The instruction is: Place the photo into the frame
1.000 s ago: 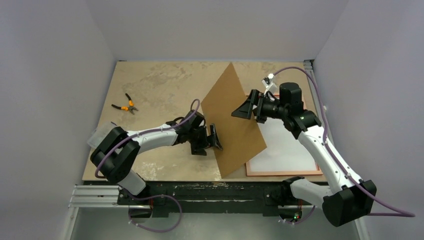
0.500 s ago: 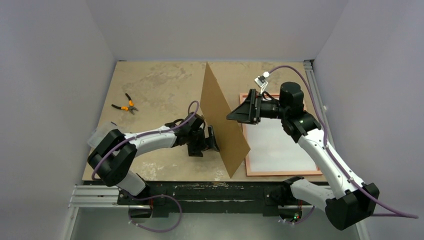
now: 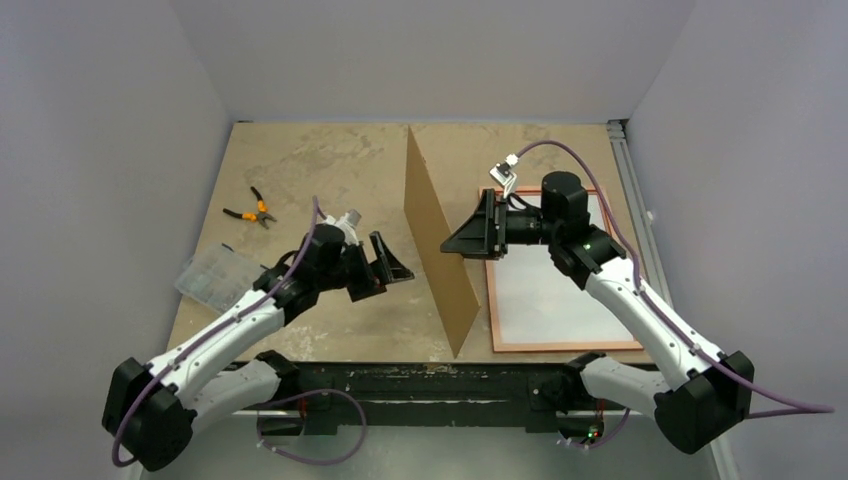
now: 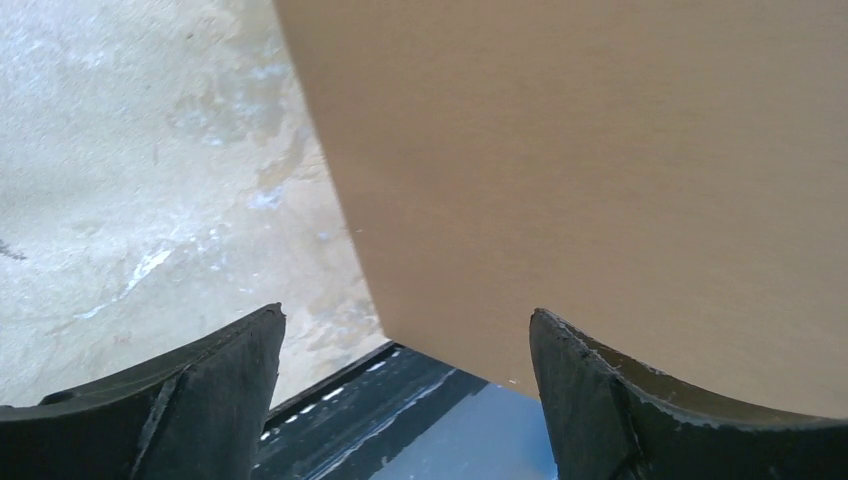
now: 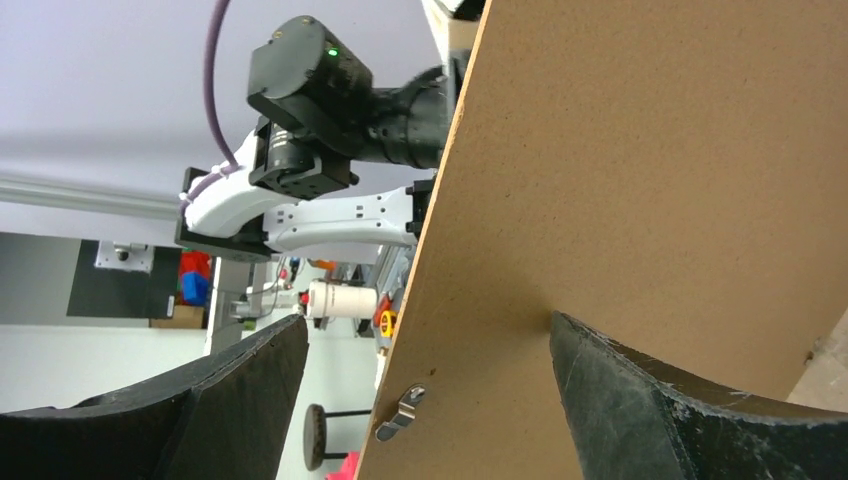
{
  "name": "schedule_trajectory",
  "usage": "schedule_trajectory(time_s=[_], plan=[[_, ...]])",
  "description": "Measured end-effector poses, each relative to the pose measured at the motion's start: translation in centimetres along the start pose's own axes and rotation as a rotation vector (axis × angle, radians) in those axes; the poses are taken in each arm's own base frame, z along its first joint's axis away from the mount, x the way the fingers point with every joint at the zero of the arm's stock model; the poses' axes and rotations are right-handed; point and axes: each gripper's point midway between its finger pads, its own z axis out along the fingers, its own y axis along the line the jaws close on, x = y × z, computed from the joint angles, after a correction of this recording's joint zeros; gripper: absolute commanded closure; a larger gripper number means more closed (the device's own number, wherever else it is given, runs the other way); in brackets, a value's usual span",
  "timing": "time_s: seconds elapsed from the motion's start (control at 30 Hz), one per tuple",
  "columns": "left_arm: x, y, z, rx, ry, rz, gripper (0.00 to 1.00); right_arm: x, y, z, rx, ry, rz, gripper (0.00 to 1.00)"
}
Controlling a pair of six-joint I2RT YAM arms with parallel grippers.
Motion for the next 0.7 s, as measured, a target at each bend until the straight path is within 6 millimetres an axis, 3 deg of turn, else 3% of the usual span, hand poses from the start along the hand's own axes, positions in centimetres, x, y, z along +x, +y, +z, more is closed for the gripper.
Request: schedule_trajectory(time_s=[0.33, 0.53, 0.7], plan=[[-2.0, -4.9, -6.0, 0.24, -0.126, 0.019, 0.0, 1.3, 0.8, 1.4, -0.031, 0.051, -0.007, 0.11], [-3.1, -8.7, -9.7, 0.36, -0.196, 0.07, 0.0, 1.6, 0.9, 1.8, -0.034, 0.06, -0.006, 0.11], [-3.8, -10.6, -11.7, 0.415, -0.237, 0.097, 0.0, 1.4, 1.0, 2.0, -0.037, 0.05, -0.014, 0.11]])
